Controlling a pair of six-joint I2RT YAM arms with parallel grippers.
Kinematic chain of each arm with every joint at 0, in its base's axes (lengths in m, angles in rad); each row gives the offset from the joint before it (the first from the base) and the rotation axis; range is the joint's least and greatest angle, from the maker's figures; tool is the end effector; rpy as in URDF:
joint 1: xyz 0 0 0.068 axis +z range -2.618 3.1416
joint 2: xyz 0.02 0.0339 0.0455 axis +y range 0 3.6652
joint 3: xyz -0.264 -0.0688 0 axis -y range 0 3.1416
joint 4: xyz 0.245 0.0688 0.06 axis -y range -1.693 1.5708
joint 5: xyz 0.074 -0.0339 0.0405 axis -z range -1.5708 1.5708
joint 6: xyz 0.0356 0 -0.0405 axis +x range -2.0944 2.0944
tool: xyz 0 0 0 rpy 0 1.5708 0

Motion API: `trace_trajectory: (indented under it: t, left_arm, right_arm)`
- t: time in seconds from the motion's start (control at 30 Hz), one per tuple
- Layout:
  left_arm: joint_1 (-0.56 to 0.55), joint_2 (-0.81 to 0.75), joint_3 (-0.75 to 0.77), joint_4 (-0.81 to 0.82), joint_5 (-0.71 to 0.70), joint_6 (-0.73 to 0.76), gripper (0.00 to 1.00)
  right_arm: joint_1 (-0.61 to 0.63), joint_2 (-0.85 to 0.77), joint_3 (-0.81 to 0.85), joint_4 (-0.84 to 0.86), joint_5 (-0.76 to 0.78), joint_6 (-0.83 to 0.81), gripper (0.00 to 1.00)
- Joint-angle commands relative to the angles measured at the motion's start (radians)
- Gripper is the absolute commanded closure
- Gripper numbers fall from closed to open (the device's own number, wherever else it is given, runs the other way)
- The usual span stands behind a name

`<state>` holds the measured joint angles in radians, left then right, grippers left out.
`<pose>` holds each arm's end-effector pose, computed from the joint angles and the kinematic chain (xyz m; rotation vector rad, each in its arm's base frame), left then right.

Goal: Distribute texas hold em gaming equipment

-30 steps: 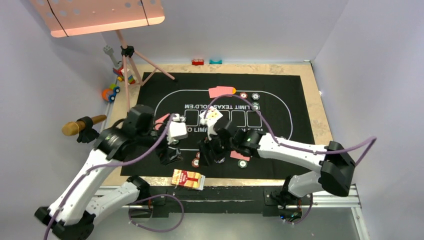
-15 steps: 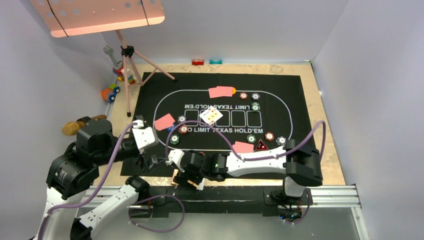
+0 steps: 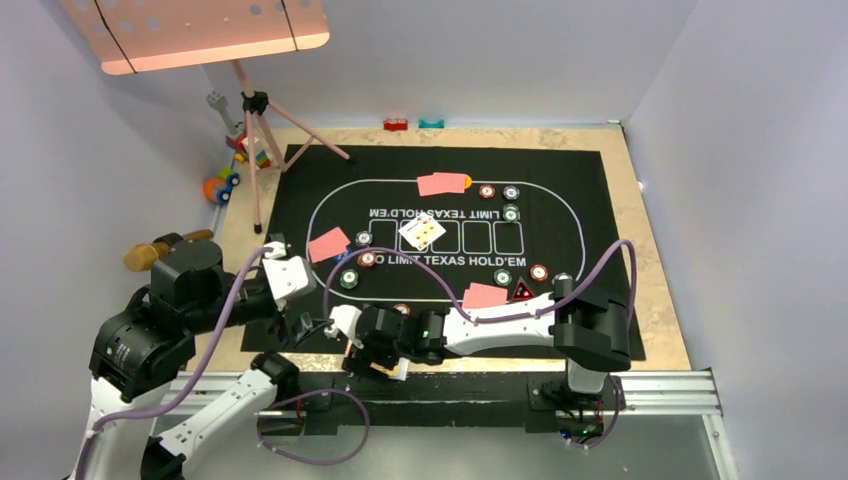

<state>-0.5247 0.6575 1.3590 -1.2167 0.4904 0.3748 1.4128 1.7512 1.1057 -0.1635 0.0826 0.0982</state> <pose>0.0359 -0.0402 0.4269 1.1619 1.7181 -0.6017 0.0619 0.3696 0.1945 -1.4745 1.9773 0.6030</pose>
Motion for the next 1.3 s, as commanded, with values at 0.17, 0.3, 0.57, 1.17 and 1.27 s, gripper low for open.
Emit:
trace_trajectory:
  t: [0.17, 0.3, 0.57, 1.17, 1.27]
  left_arm:
    - [0.005, 0.005, 0.056, 0.002, 0.032, -0.02, 0.0]
    - [0.005, 0.009, 0.06, 0.001, 0.036, -0.02, 0.0]
    - [0.006, 0.012, 0.076, 0.009, 0.034, -0.023, 0.0]
    - [0.005, 0.001, 0.106, 0.007, 0.07, 0.048, 0.0]
    - [0.005, 0.0, 0.109, 0.008, 0.073, 0.073, 0.0]
  right_arm:
    - [-0.001, 0.035, -0.021, 0.018, -0.055, -0.04, 0.15]
    - [-0.008, 0.039, -0.027, 0.021, -0.046, -0.038, 0.15]
    - [-0.017, 0.066, -0.024, 0.027, -0.069, -0.05, 0.17]
    - [-0.14, -0.019, -0.009, -0.023, -0.325, 0.054, 0.83]
    - [-0.187, -0.074, -0.007, -0.032, -0.421, 0.085, 0.88]
